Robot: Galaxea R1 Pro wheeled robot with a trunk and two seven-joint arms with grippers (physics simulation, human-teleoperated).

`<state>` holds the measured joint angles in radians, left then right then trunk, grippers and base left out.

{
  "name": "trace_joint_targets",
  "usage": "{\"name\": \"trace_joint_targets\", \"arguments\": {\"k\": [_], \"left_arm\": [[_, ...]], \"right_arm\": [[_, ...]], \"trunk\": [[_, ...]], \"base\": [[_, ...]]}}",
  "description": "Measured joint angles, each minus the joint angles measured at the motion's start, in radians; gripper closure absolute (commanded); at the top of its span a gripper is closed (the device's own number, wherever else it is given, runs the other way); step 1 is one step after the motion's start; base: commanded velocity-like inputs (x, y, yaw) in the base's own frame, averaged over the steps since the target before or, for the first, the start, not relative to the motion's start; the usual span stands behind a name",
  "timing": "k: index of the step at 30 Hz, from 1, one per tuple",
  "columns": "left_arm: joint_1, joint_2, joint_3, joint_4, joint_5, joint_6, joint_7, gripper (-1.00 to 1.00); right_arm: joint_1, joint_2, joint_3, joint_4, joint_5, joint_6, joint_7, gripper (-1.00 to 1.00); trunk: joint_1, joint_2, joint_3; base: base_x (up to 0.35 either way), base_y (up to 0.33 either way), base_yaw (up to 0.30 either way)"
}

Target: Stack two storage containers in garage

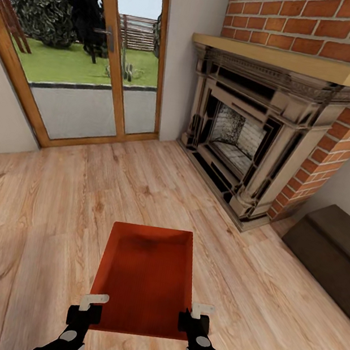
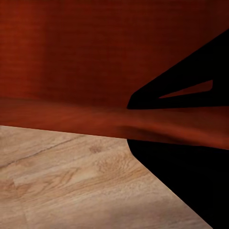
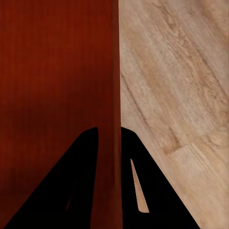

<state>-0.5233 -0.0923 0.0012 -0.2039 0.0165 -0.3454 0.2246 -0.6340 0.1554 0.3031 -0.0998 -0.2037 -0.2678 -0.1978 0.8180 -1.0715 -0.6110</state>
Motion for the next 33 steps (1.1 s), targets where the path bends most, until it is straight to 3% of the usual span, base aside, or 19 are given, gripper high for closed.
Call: {"name": "trace_joint_targets", "arguments": {"k": [33], "left_arm": [[0.0,0.0,0.0,0.002,0.001,-0.001,-0.001,1.0]], "right_arm": [[0.0,-0.001,-0.001,0.0,0.002,0.001,0.001,1.0]], "trunk": [[0.0,0.0,0.052]], "base": [[0.0,0.0,0.0]]}}
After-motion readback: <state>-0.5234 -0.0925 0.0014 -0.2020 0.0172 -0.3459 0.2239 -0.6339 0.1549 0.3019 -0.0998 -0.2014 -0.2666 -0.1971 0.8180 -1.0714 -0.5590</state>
